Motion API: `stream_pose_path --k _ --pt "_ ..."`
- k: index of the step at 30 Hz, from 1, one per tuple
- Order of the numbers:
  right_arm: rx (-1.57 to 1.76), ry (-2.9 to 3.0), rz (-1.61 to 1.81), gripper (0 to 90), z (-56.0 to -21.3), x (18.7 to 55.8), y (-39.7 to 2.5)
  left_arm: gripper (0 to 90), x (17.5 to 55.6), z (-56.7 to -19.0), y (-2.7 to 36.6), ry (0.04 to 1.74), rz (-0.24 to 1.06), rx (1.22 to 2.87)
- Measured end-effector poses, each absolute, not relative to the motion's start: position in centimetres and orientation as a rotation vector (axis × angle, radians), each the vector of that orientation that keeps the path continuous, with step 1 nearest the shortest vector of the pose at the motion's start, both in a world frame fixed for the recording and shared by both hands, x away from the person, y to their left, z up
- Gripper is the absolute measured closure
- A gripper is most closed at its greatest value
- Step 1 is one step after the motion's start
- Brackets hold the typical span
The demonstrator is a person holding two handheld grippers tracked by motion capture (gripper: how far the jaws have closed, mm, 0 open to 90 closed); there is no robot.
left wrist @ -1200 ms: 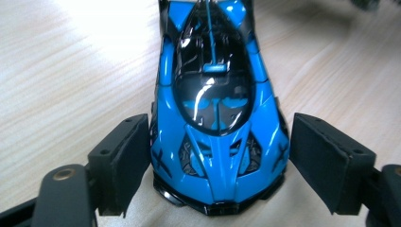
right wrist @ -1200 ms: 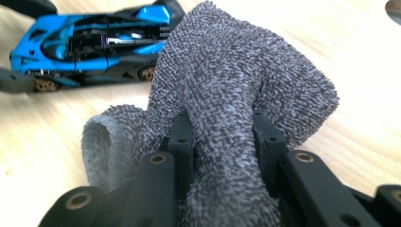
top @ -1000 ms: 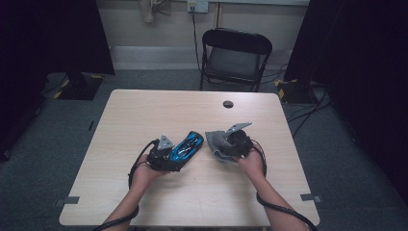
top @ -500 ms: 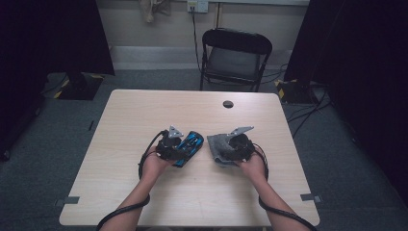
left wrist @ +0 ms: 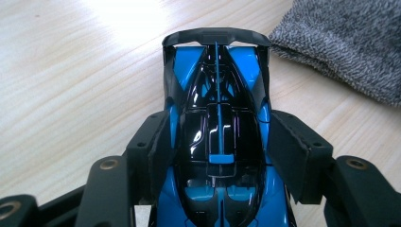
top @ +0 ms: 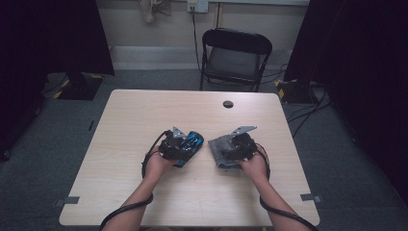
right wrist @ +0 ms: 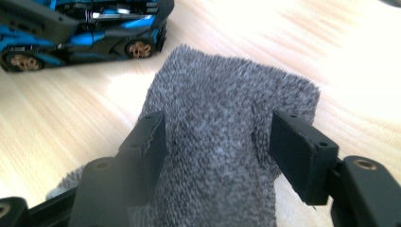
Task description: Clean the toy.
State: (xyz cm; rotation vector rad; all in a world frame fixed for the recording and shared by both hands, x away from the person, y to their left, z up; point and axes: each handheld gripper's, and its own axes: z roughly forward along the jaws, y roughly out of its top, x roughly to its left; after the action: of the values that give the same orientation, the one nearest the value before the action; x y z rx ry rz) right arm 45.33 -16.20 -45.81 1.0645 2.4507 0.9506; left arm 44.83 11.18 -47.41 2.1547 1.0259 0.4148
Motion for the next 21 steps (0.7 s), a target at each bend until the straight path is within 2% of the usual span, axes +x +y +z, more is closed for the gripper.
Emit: stream_pose_path --k 6,12,19,21 --pt "1.084 2.429 0.941 36.6 -45.7 45.6 -15.3 41.6 44.8 -47.5 11.4 1.022 0.405 2.142" --pt "1.136 2.433 0.905 39.6 -47.4 46.1 -14.8 42.6 44.6 -47.5 11.5 1.012 0.410 2.138" --pt "1.159 2.422 0.859 65.0 -47.9 46.2 -14.6 43.0 44.5 -47.5 11.8 1.010 0.407 2.142" --pt "1.175 2.431 0.859 69.2 -47.7 46.2 -14.5 43.0 44.5 -47.4 11.7 1.011 0.402 2.146"
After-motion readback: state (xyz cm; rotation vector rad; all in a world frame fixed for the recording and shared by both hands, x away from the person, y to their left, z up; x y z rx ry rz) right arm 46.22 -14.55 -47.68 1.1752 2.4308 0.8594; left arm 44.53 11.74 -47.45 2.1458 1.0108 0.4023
